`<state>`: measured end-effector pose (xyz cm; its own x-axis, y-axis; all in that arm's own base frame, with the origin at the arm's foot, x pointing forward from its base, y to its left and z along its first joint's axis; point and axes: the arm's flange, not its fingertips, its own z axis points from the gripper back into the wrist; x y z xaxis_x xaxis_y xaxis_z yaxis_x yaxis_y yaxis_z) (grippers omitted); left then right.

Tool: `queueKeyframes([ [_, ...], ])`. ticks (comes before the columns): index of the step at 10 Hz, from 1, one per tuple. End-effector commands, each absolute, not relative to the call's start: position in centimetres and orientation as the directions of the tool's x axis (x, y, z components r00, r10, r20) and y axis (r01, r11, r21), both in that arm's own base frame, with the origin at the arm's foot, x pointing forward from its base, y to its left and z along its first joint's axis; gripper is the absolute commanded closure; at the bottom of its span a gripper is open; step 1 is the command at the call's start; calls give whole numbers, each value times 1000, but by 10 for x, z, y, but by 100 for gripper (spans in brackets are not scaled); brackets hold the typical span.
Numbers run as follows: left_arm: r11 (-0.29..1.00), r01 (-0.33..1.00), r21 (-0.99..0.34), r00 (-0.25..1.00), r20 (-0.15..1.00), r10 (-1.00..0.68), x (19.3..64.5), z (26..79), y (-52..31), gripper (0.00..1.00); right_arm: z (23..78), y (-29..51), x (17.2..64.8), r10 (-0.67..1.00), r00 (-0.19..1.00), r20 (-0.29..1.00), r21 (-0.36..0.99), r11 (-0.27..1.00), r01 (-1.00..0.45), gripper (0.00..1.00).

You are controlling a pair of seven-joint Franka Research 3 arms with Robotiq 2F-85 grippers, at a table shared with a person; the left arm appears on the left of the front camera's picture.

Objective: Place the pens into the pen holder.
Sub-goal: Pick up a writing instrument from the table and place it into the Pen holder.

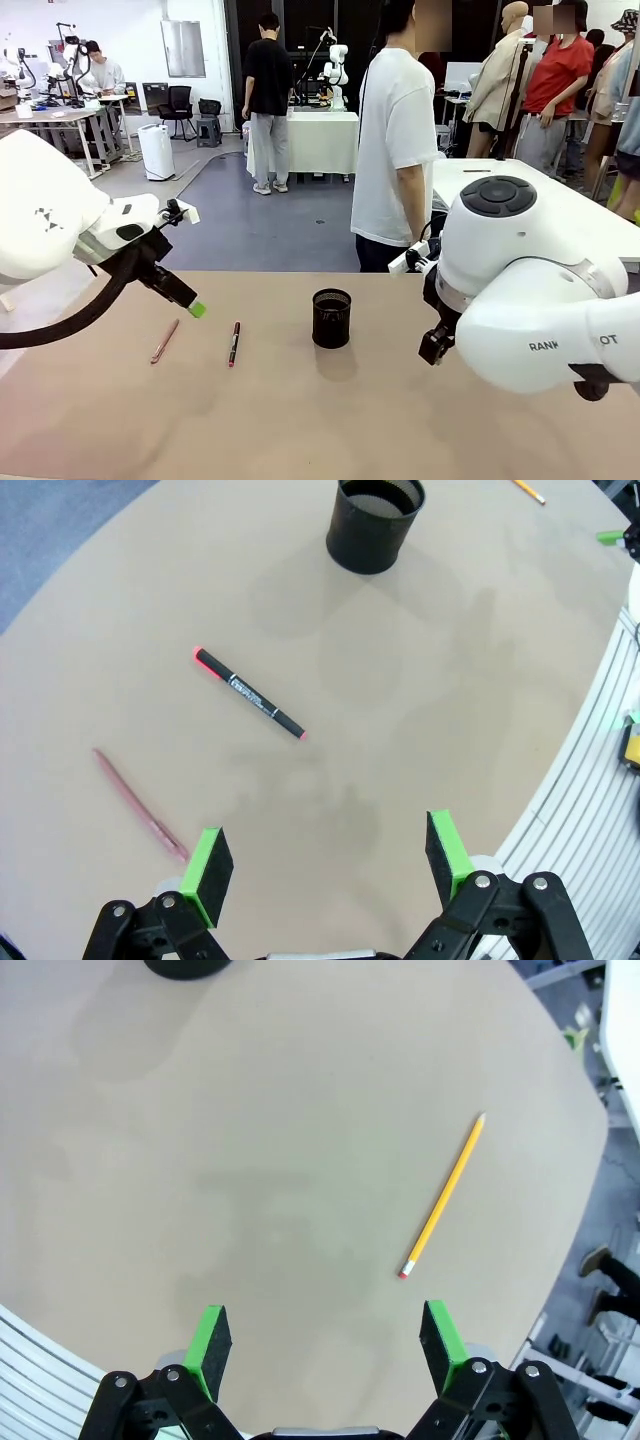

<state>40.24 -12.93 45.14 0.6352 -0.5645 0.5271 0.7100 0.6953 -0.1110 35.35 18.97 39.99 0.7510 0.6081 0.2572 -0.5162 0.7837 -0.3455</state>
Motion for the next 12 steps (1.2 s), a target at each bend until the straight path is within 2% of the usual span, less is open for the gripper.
queueKeyframes([
  [1,693,710,-128,640,530,-557,398,449,-138,0,396,182,358,623,730,281,-346,775,-528,0],
  [7,663,736,-140,622,529,-578,403,446,-143,0,398,185,359,600,753,272,-332,792,-512,0],
  [9,573,806,-147,539,581,-609,400,459,-137,0,421,184,375,519,754,403,-92,842,-531,0],
  [12,465,880,-93,399,675,-620,401,485,-115,0,464,163,390,494,719,490,113,781,-614,0],
])
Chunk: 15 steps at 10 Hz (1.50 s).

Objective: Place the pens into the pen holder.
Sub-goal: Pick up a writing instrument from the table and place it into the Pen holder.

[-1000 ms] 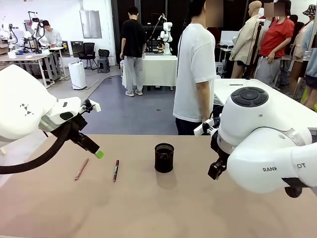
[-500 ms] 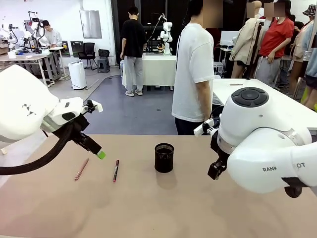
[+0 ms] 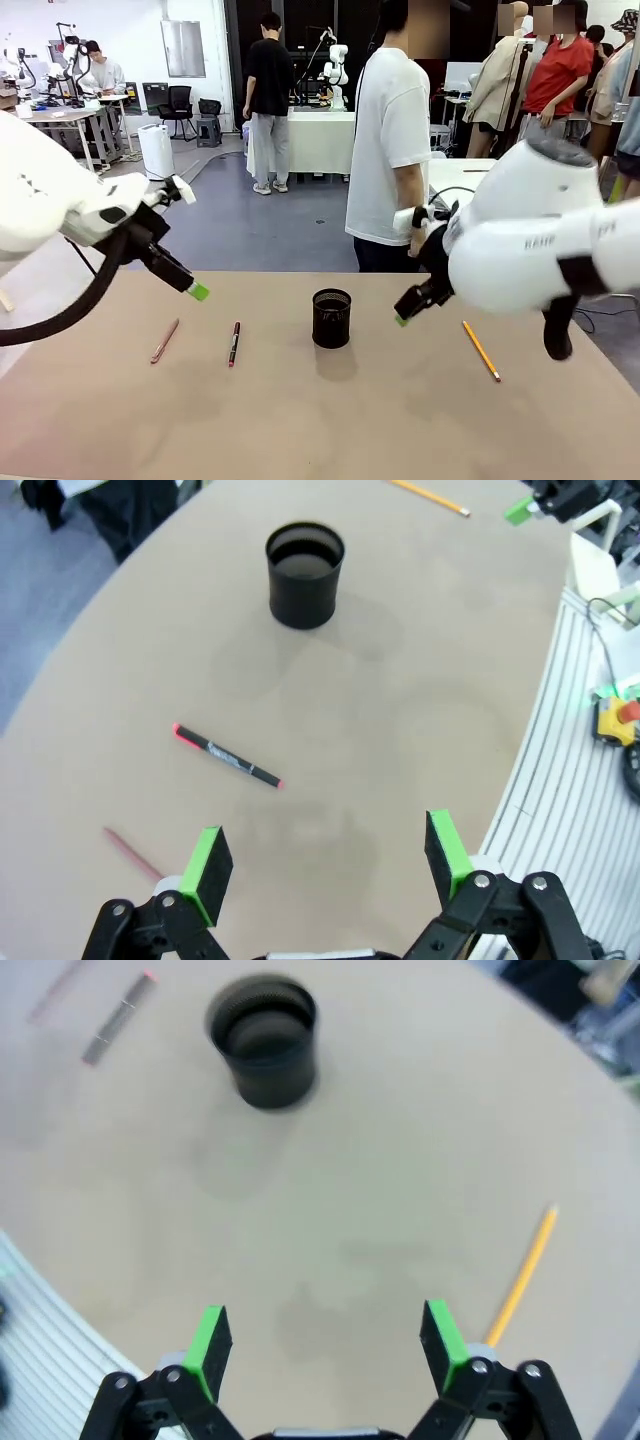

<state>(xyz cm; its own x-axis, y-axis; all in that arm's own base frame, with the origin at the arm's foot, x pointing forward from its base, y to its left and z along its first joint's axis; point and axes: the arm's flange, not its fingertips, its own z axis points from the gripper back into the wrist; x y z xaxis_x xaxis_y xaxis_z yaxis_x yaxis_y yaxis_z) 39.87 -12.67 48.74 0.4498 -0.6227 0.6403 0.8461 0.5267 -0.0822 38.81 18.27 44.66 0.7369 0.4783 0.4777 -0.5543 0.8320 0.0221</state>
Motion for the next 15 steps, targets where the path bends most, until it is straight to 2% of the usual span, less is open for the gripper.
queueKeyframes([
  [1,435,895,-97,374,694,-615,400,493,-104,0,483,154,388,494,681,540,140,746,-651,0],
  [3,410,902,-138,379,709,-595,391,513,-85,0,530,130,372,529,605,595,111,692,-713,0],
  [4,409,907,-98,359,686,-633,388,524,-75,0,547,117,363,536,589,605,135,660,-739,0],
  [6,365,930,-33,285,693,-663,384,538,-59,0,583,84,356,511,604,612,224,621,-752,0],
  [8,333,942,-36,258,710,-655,382,548,-46,0,604,64,352,496,599,628,219,626,-748,0],
  [10,354,935,31,232,701,-674,383,563,-40,0,617,51,352,496,580,646,190,631,-752,0],
  [12,360,932,33,238,694,-679,386,574,-41,0,625,41,353,536,557,634,115,647,-754,0],
  [15,401,910,101,231,681,-695,386,600,-43,0,620,13,354,513,567,644,127,659,-741,0],
])
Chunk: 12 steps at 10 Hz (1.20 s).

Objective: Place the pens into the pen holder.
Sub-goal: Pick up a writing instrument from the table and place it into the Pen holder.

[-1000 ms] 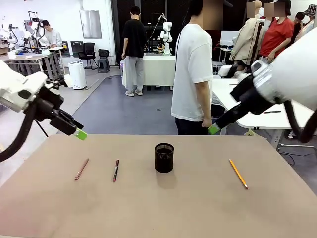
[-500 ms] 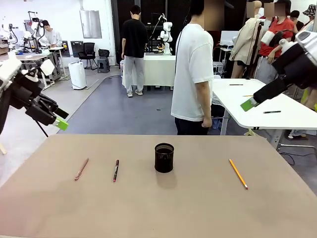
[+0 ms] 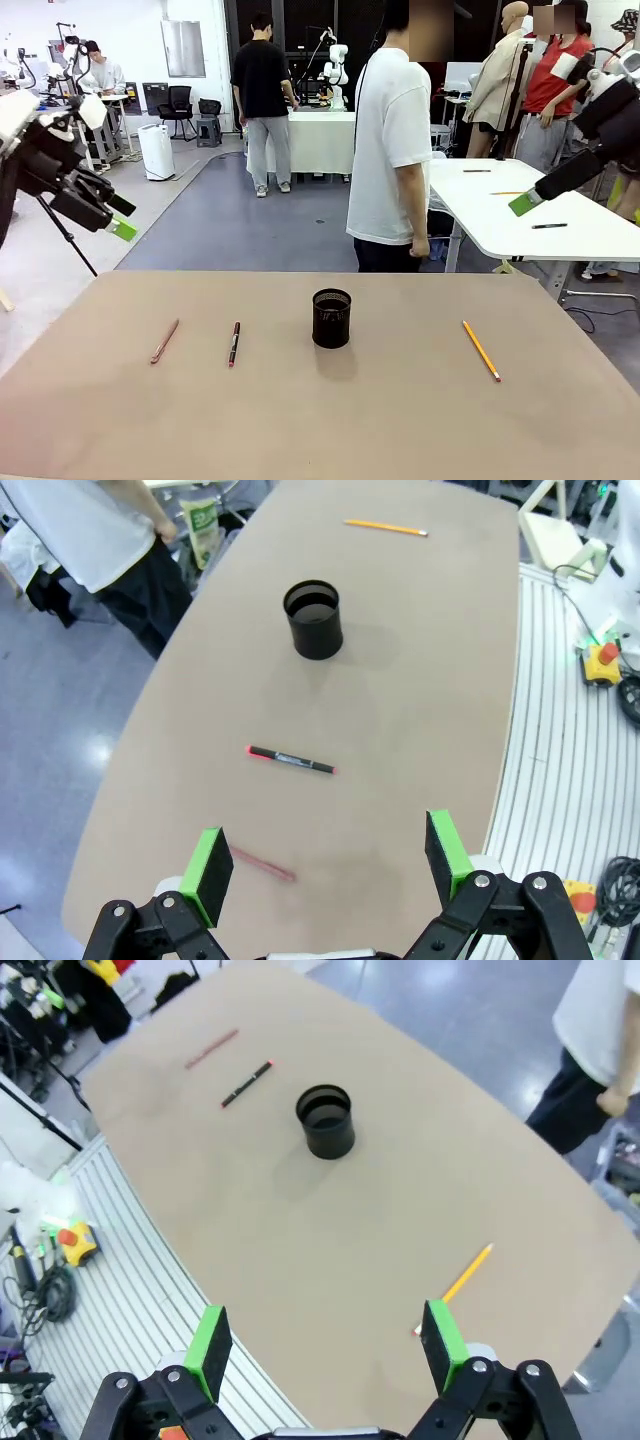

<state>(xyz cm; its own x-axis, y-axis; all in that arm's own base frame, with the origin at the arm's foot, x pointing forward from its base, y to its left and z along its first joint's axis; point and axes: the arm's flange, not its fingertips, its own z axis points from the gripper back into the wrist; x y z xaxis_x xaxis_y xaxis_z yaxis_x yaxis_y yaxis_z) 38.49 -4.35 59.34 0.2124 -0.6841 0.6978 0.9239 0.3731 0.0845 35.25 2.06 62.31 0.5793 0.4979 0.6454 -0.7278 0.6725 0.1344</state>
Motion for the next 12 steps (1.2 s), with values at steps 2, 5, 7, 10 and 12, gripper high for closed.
queueKeyframes([
  [2,435,899,52,276,703,-655,392,601,-45,0,613,10,357,516,544,662,76,676,-733,0],
  [5,391,916,90,221,700,-679,386,600,-43,0,622,14,353,495,581,646,132,678,-723,0],
  [7,391,916,90,221,700,-679,386,600,-43,0,622,14,353,495,581,646,132,678,-723,0],
  [10,391,916,90,221,700,-679,386,600,-43,0,622,14,353,495,581,646,132,678,-723,0],
  [12,391,916,90,221,700,-679,386,600,-43,0,622,14,353,495,581,646,132,678,-723,0],
])
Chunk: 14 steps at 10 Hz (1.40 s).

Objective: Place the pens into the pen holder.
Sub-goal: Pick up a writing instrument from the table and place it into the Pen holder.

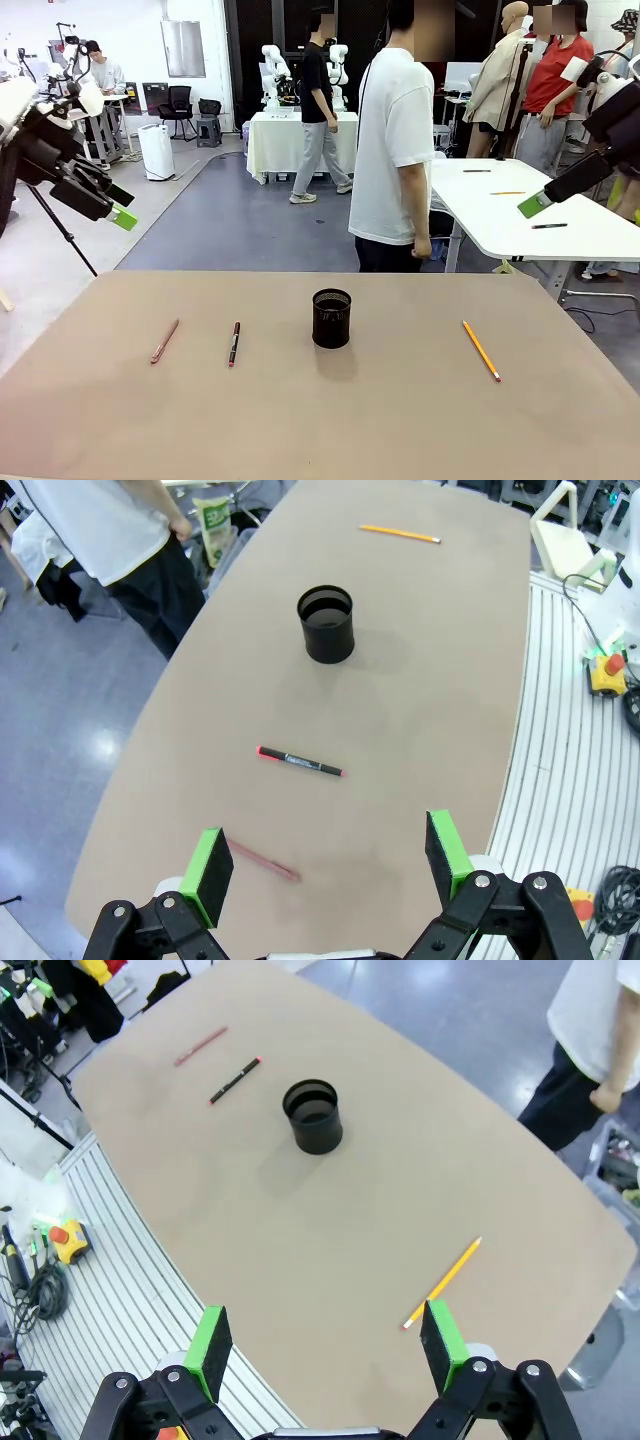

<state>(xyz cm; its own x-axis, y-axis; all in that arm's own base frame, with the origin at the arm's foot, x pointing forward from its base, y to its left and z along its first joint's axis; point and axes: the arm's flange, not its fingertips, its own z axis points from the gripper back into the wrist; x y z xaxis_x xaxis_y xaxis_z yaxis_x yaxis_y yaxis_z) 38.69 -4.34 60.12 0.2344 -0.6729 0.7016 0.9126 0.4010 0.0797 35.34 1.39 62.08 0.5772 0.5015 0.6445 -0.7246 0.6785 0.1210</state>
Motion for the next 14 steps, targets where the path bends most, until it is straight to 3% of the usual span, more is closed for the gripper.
queueKeyframes([
  [1,391,916,90,221,700,-679,386,600,-43,0,622,14,353,495,581,646,132,678,-723,0],
  [5,401,913,80,234,702,-673,387,601,-43,0,622,14,353,495,581,646,132,678,-723,0],
  [6,427,903,50,301,634,-712,391,604,-57,0,622,14,353,495,581,646,132,678,-723,0],
  [8,600,800,-22,529,498,-687,402,602,-87,0,622,14,353,495,581,646,132,678,-723,0],
  [10,787,611,-83,751,375,-544,425,591,-125,0,622,14,353,495,581,646,132,678,-723,0],
  [14,899,431,-70,884,234,-406,468,536,-201,0,622,14,353,495,581,646,132,678,-723,0],
])
